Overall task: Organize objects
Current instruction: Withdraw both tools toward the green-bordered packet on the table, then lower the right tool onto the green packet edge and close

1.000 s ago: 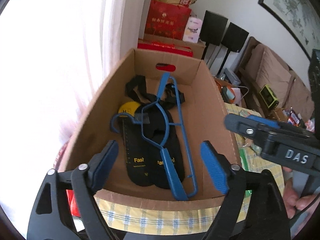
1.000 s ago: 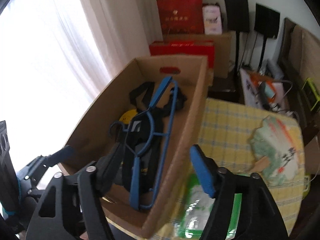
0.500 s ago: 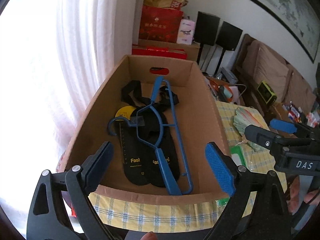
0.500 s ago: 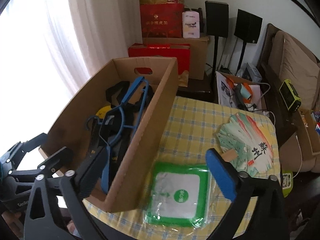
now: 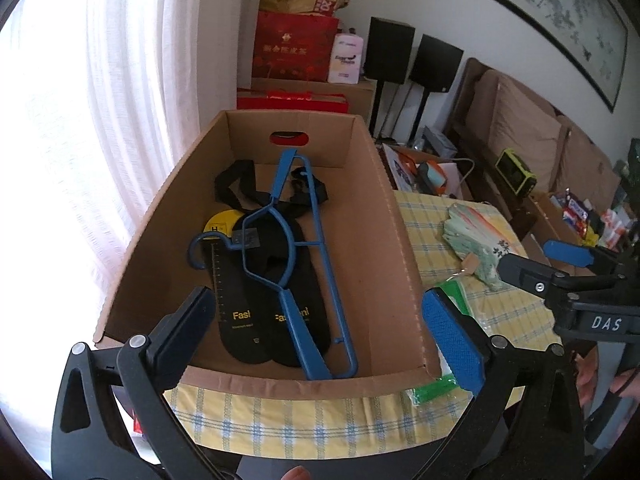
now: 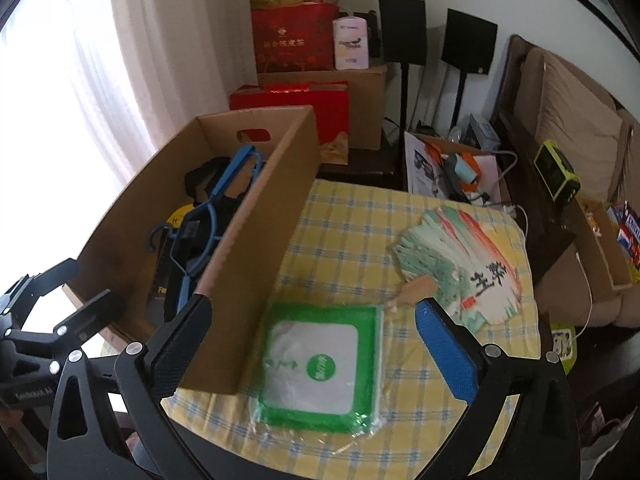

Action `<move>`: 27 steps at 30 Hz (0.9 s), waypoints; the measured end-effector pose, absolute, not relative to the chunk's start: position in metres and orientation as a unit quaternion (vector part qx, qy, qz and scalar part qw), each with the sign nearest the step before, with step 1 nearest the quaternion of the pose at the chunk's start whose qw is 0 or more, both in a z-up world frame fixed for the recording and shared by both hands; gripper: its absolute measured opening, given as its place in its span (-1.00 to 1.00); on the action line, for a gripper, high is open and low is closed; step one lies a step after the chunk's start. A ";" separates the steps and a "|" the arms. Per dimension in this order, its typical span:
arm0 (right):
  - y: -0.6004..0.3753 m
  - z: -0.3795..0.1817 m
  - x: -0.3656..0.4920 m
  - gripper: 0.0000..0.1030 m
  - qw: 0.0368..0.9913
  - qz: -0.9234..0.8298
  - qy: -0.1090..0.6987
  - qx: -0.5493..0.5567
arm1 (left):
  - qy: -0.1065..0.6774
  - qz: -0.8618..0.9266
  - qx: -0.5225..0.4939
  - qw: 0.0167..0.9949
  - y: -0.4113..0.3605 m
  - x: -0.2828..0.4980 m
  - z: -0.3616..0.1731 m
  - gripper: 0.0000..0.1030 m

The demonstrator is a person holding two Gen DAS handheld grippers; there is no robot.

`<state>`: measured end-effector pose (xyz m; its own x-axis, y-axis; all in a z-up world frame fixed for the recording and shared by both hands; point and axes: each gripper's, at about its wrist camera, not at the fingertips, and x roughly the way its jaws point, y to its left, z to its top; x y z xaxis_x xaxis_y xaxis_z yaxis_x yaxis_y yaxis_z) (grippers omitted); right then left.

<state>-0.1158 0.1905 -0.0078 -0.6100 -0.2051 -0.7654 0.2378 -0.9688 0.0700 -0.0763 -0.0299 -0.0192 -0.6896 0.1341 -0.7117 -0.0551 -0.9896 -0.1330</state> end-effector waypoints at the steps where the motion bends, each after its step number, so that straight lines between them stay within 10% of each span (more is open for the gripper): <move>1: 0.197 -0.009 -0.115 0.99 0.122 -0.897 0.017 0.425 | -0.050 0.919 -0.389 0.053 -0.028 -0.075 -0.019 1.00; 19: 0.321 -0.038 -0.091 0.97 0.055 -0.893 -0.052 0.444 | -0.051 0.908 -0.393 0.134 0.032 -0.051 -0.021 1.00; 27: 0.321 -0.069 -0.089 0.60 0.085 -0.876 -0.066 0.470 | -0.049 0.902 -0.394 0.170 0.053 -0.027 -0.033 0.99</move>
